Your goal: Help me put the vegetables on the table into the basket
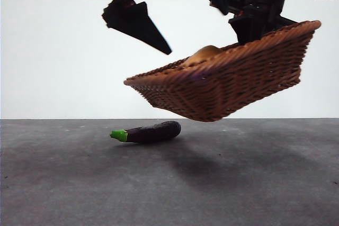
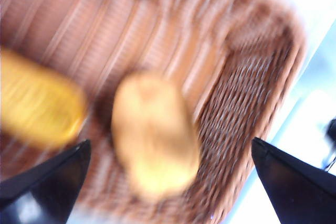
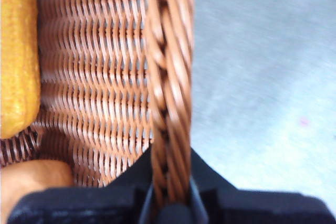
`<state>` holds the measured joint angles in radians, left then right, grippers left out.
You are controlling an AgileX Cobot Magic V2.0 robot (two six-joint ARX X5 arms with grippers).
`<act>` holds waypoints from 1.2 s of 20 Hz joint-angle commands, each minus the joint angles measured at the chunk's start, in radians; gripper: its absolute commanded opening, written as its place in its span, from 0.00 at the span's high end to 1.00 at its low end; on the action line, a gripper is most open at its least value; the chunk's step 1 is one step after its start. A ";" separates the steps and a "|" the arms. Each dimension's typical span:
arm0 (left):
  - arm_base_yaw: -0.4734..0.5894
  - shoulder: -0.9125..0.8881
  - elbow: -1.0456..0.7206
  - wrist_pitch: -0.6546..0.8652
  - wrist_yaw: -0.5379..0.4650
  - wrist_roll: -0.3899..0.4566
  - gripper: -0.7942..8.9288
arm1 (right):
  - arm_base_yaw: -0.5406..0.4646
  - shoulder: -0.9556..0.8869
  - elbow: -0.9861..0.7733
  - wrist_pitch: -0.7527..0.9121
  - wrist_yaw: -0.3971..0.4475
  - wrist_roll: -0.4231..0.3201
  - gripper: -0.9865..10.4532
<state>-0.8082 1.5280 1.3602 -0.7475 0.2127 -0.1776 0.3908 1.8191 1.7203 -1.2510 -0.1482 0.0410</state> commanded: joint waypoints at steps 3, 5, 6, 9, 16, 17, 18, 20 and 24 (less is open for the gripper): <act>0.028 0.007 0.056 -0.083 -0.223 0.153 0.33 | -0.092 -0.002 -0.005 -0.007 -0.005 -0.020 0.93; 0.087 0.009 0.056 -0.085 -0.232 0.192 0.33 | -0.150 -0.002 -0.005 -0.008 -0.009 -0.036 0.93; 0.124 0.012 0.057 -0.071 -0.232 0.212 0.33 | -0.173 -0.002 -0.005 -0.009 -0.009 -0.044 0.93; 0.246 0.043 0.079 -0.045 -0.174 0.249 0.33 | -0.231 -0.002 -0.005 -0.005 -0.029 -0.050 0.93; 0.385 0.336 0.414 -0.189 -0.048 0.299 0.33 | -0.297 -0.002 -0.005 0.034 -0.126 -0.090 0.93; 0.385 0.390 0.465 -0.204 -0.048 0.315 0.33 | -0.310 -0.002 -0.005 0.043 -0.136 -0.090 0.93; 0.385 0.435 0.505 -0.214 -0.049 0.326 0.33 | -0.325 -0.002 -0.005 0.048 -0.167 -0.092 0.93; 0.385 0.527 0.573 -0.225 -0.049 0.344 0.33 | -0.364 -0.002 -0.005 0.050 -0.264 -0.098 0.93; 0.383 0.674 0.637 -0.207 -0.047 0.364 0.33 | -0.426 -0.002 -0.005 0.038 -0.331 -0.106 0.93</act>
<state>-0.4225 2.1857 1.9942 -0.9554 0.1608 0.1650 -0.0376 1.8191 1.7203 -1.2129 -0.4602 -0.0521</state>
